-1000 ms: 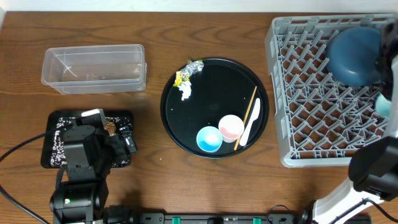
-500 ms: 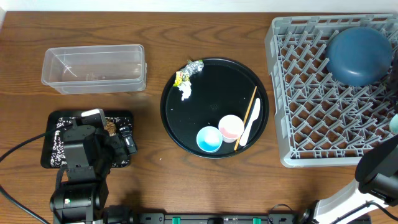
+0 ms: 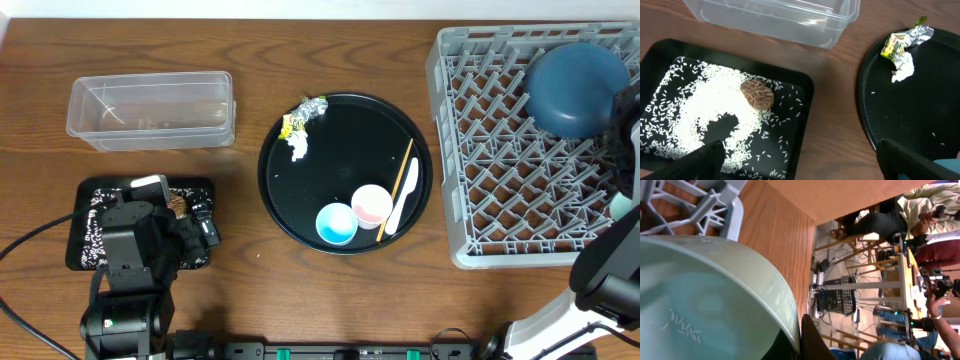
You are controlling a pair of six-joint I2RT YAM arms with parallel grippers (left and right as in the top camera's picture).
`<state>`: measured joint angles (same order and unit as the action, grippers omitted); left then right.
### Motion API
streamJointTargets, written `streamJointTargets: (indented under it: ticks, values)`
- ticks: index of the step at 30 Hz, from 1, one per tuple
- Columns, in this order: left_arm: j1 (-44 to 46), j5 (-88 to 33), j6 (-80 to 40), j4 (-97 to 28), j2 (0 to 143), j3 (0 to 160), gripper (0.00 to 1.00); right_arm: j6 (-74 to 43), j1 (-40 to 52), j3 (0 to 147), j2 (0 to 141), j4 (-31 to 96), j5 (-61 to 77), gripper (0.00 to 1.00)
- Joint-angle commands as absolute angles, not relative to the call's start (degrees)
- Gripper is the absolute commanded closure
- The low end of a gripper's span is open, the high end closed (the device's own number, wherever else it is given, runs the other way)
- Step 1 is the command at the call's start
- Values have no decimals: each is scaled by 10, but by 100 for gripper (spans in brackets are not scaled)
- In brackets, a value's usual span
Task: Sort waste into correct bins and load items into the dishwasher rack
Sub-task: 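Place the green bowl in the rack's right side with the right gripper, then lower the green bowl upright into the rack slot and open the right gripper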
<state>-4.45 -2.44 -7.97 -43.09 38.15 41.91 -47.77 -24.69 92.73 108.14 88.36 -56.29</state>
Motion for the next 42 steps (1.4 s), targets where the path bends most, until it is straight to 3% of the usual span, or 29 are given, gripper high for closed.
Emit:
streamJointTargets:
  ticks: [1, 26, 31, 42]
  values:
    - [-47, -24, -89, -430, 381, 424, 2, -492, -232, 920, 1071, 878, -583, 99]
    - [-47, -24, -89, -431, 381, 424, 2, -438, -171, 921, 1151, 854, -616, 99]
    - [-47, -24, -89, -430, 381, 424, 2, -433, -164, 931, 1151, 855, -613, 92]
    - [-47, -24, -89, -431, 381, 424, 2, -325, -117, 942, 1151, 779, -462, 92]
